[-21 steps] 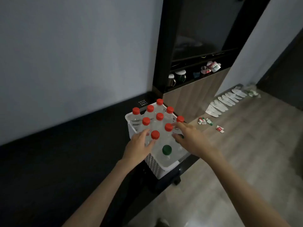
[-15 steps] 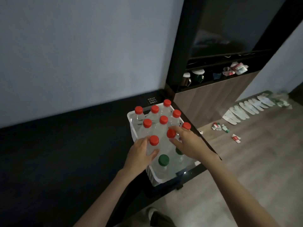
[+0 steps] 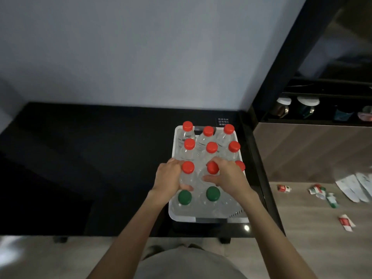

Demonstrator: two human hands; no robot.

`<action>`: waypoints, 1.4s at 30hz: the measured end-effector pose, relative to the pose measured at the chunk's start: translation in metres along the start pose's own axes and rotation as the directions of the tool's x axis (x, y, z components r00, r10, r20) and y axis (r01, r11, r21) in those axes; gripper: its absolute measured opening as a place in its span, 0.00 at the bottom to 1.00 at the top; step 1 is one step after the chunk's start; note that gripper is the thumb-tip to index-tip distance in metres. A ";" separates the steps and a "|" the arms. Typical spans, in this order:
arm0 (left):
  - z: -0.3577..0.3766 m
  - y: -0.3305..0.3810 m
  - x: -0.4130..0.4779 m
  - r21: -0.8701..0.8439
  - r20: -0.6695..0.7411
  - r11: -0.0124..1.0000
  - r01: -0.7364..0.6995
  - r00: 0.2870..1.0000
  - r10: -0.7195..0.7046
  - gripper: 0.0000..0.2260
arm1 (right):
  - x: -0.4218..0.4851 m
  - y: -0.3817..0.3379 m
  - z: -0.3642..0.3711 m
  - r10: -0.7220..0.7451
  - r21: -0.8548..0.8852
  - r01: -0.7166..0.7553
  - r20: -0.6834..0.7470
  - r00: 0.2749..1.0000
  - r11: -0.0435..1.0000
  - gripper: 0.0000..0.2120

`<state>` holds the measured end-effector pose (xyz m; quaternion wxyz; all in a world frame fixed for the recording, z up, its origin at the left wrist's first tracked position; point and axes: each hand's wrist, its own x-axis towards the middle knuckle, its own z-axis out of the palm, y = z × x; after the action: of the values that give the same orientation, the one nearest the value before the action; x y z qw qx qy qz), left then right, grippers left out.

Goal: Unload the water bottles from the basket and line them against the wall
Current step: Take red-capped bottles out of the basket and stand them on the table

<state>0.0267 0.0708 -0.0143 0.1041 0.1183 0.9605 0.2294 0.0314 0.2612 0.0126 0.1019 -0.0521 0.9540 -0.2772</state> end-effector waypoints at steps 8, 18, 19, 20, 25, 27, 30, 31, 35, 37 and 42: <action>0.000 0.004 -0.001 0.004 -0.072 0.997 0.072 0.995 -0.072 0.25 | -0.005 0.009 0.001 -0.071 0.071 0.073 -0.026 0.997 0.995 0.13; -0.015 0.019 -0.016 -0.269 -0.355 0.961 0.068 0.920 -0.164 0.21 | -0.012 -0.002 -0.003 -0.076 0.304 0.146 -0.230 0.970 0.941 0.17; -0.020 0.021 -0.018 -0.292 -0.395 0.955 0.048 0.903 -0.166 0.22 | -0.013 -0.007 -0.006 -0.077 0.345 0.169 -0.264 0.961 0.923 0.16; -0.026 0.025 -0.020 -0.316 -0.432 0.948 0.027 0.886 -0.169 0.23 | -0.014 -0.012 -0.010 -0.087 0.379 0.203 -0.301 0.950 0.903 0.16; -0.062 0.045 -0.031 -0.424 -0.560 0.903 -0.075 0.805 -0.195 0.20 | -0.015 -0.045 -0.043 -0.152 0.447 0.362 -0.439 0.886 0.818 0.16; -0.076 0.051 -0.035 -0.432 -0.610 0.895 -0.112 0.767 -0.198 0.21 | -0.014 -0.059 -0.058 -0.177 0.443 0.412 -0.481 0.859 0.796 0.17; -0.100 0.056 -0.040 -0.448 -0.650 0.886 -0.121 0.724 -0.230 0.23 | -0.015 -0.081 -0.077 -0.208 0.463 0.476 -0.518 0.830 0.748 0.17; -0.107 0.056 -0.041 -0.449 -0.664 0.884 -0.130 0.711 -0.232 0.22 | -0.014 -0.087 -0.081 -0.221 0.461 0.497 -0.530 0.819 0.735 0.17; -0.133 0.048 -0.049 -0.445 -0.729 0.882 -0.156 0.634 -0.256 0.18 | -0.009 -0.113 -0.095 -0.265 0.500 0.550 -0.531 0.805 0.669 0.18; -0.142 0.039 -0.055 -0.428 -0.756 0.891 -0.149 0.599 -0.263 0.19 | -0.006 -0.126 -0.097 -0.290 0.539 0.564 -0.510 0.810 0.626 0.18; -0.152 0.008 -0.070 -0.404 -0.784 0.907 -0.115 0.554 -0.279 0.19 | 0.008 -0.157 -0.077 -0.356 0.572 0.567 -0.446 0.821 0.592 0.17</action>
<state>0.0560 -0.0051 0.1323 -0.3264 -0.0741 0.8287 0.4485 0.0126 0.1679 0.1598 -0.1012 -0.2184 0.7392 -0.6289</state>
